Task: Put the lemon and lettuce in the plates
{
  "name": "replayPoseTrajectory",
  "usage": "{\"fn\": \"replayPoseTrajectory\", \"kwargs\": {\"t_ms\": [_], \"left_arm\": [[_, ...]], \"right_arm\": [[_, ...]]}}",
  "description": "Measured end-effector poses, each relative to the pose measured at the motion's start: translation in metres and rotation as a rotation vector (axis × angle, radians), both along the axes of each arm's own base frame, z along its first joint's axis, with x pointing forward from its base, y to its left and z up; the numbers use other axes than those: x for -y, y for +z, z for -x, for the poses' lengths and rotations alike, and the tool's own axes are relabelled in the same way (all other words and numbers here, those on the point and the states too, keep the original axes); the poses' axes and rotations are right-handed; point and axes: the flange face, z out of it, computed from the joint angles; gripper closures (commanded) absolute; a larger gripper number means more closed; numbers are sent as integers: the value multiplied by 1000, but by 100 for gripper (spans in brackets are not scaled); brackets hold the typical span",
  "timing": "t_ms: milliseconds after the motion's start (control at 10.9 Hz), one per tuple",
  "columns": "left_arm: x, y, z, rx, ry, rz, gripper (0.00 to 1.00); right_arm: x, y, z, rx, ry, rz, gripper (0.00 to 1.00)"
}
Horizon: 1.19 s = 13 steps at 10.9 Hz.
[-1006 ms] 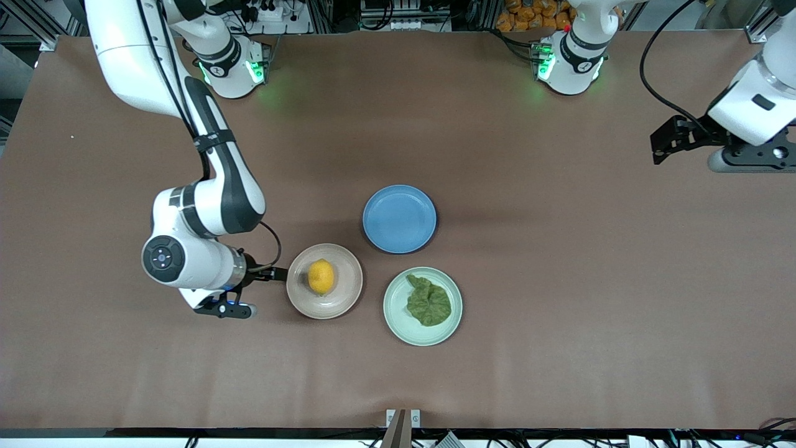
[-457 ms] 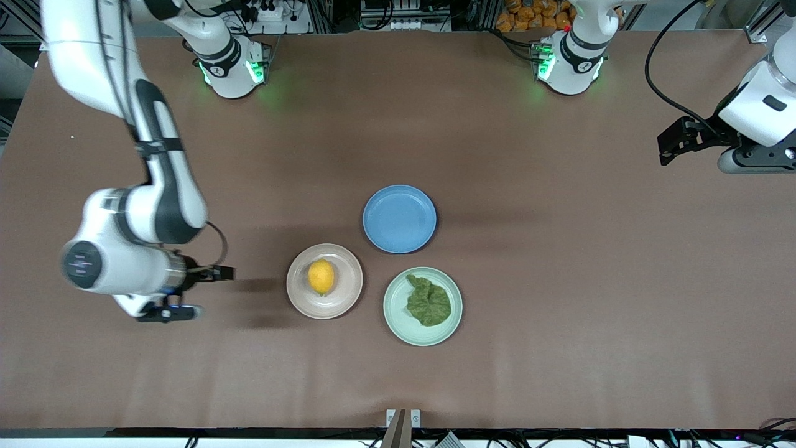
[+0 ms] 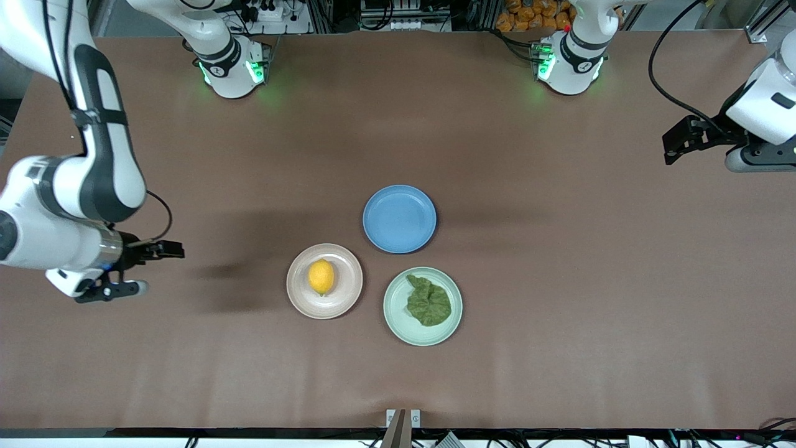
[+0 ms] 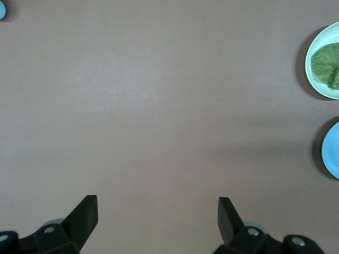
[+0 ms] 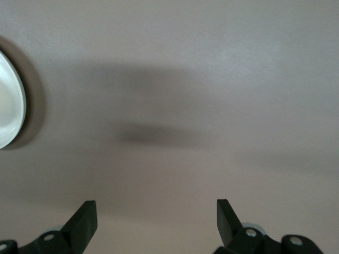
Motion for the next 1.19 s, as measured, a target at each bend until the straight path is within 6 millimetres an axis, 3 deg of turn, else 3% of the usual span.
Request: {"fn": "replayPoseTrajectory", "kwargs": {"t_ms": [366,640,1189], "left_arm": [[-12,3,4,-13,24,-3,0],[-7,7,6,-7,13,-4,0],[-5,10,9,-1,10,-4,0]], "right_arm": [[28,60,19,10,8,58,0],[39,115,40,33,-6,58,0],[66,204,84,63,-52,44,0]]}}
